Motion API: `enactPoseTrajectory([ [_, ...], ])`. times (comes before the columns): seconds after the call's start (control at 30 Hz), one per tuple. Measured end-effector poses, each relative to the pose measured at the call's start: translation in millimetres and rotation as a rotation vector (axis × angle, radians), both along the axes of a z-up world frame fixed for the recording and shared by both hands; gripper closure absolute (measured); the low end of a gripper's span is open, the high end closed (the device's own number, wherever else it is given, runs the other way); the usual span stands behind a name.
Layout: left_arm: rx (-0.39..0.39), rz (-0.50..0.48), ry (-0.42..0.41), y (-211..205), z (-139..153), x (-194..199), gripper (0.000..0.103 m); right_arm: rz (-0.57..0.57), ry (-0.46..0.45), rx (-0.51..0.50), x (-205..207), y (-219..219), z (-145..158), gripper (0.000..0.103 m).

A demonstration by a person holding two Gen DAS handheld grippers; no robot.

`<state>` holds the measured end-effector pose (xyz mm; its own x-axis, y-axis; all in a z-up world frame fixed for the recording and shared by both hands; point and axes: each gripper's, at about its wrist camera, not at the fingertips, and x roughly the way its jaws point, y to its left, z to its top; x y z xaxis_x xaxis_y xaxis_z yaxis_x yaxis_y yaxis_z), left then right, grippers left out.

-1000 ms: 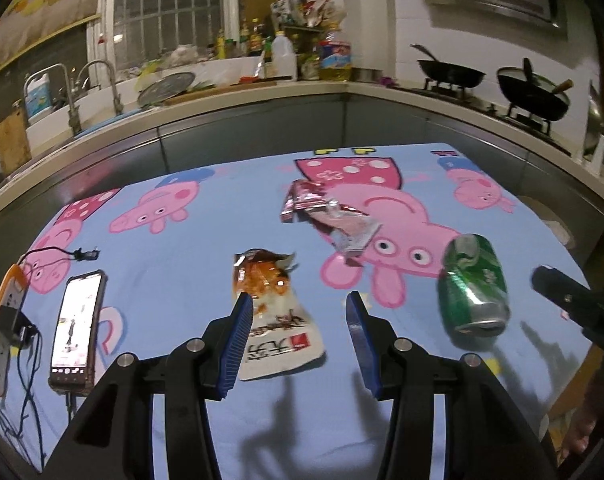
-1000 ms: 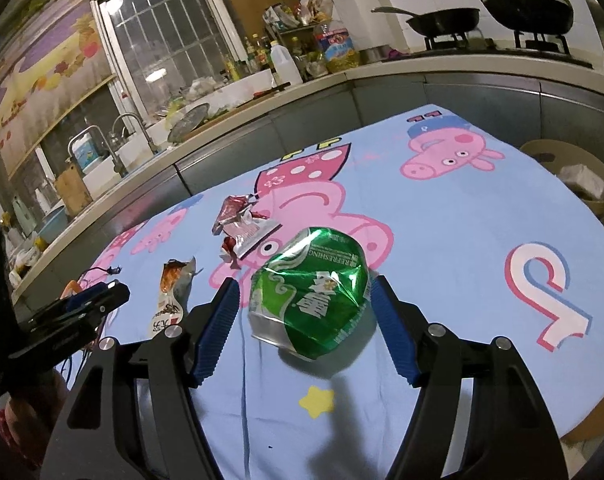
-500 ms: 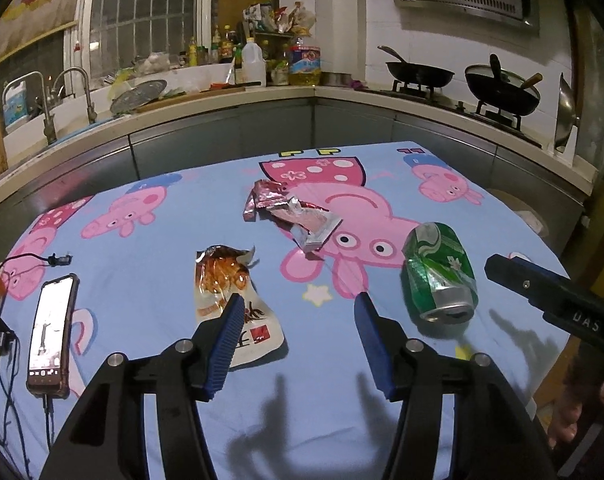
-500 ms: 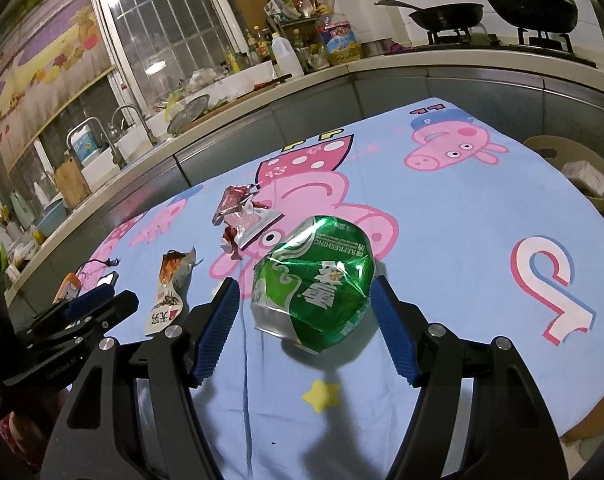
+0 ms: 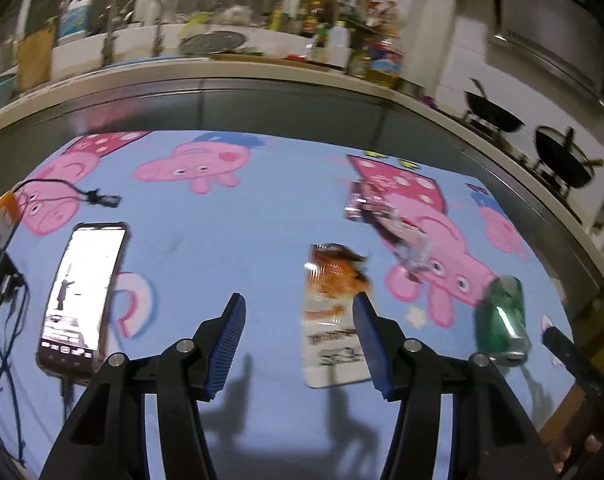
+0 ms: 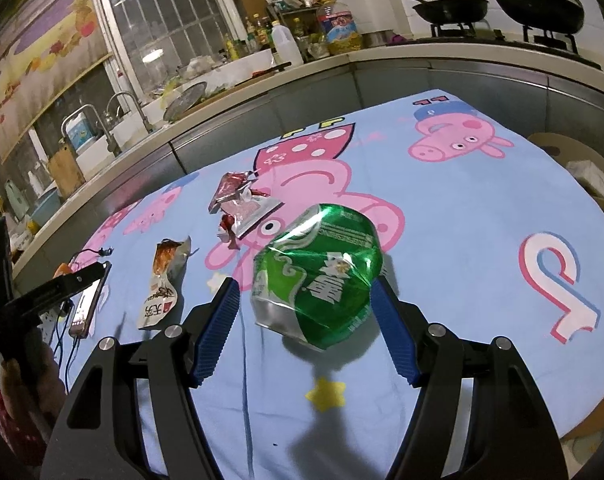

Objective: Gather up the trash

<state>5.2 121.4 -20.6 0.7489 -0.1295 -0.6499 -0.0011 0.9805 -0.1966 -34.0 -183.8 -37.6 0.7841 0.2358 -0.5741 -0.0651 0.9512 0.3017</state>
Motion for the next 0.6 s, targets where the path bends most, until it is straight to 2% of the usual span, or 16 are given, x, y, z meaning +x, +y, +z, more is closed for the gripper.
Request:
enactPoseTrajectory([
  [0.17, 0.003, -0.02, 0.001, 8, 2, 16, 0.048, 0.079, -0.007, -0.023, 26, 13, 16, 0.036],
  [0.27, -0.036, -0.104, 0.037, 4, 4, 47, 0.047, 0.175, 0.016, -0.08, 60, 32, 28, 0.035],
  [0.33, -0.084, -0.176, 0.08, -3, 6, 77, 0.046, 0.251, 0.064, -0.105, 88, 46, 32, 0.031],
  [0.37, -0.098, -0.195, 0.094, -7, 7, 90, 0.042, 0.291, 0.117, -0.115, 109, 56, 32, 0.029],
  [0.4, -0.113, -0.224, 0.111, -12, 8, 108, 0.036, 0.323, 0.151, -0.12, 124, 63, 30, 0.029],
  [0.43, -0.122, -0.242, 0.123, -16, 9, 124, 0.025, 0.356, 0.179, -0.127, 138, 71, 29, 0.027],
  [0.6, -0.207, -0.284, 0.225, -29, -2, 199, 0.024, 0.437, 0.281, -0.29, 201, 109, 11, 0.023],
])
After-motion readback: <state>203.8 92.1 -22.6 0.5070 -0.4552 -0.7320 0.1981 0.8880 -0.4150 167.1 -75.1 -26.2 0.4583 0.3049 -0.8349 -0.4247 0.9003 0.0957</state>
